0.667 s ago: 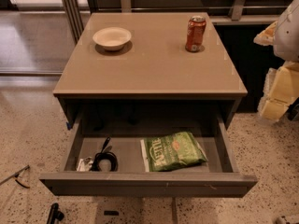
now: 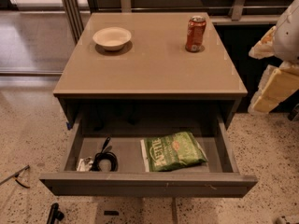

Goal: Pick green jalapeno chip bag from top drawer and place on counter

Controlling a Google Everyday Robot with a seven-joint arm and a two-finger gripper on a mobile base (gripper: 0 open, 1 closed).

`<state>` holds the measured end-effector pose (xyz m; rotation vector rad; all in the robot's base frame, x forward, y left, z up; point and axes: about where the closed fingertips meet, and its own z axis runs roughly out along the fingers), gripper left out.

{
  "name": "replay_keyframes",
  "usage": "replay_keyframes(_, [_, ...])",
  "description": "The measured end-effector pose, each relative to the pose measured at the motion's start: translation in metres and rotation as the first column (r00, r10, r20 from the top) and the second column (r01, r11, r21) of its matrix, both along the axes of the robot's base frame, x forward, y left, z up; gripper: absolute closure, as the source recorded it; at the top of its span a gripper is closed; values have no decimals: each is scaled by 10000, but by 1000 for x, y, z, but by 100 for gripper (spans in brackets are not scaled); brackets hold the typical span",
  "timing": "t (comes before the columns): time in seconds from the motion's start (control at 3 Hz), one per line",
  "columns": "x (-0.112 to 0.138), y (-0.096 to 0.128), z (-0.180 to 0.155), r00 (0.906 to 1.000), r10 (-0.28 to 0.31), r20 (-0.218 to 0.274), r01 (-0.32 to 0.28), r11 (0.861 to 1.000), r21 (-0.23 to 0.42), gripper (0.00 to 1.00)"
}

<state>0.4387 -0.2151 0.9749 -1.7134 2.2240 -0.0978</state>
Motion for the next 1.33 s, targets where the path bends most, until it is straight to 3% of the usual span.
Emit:
replay_keyframes(0.33, [1,9,-22,10000,-57,13,56,9985,536,49])
replay_keyframes(1.0, [-1,38,-114,9985,-112,-527,214,9799,1983,95])
replay_keyframes(1.33, [-4,55,-171,9950,131,-994,133,9654,2603,100])
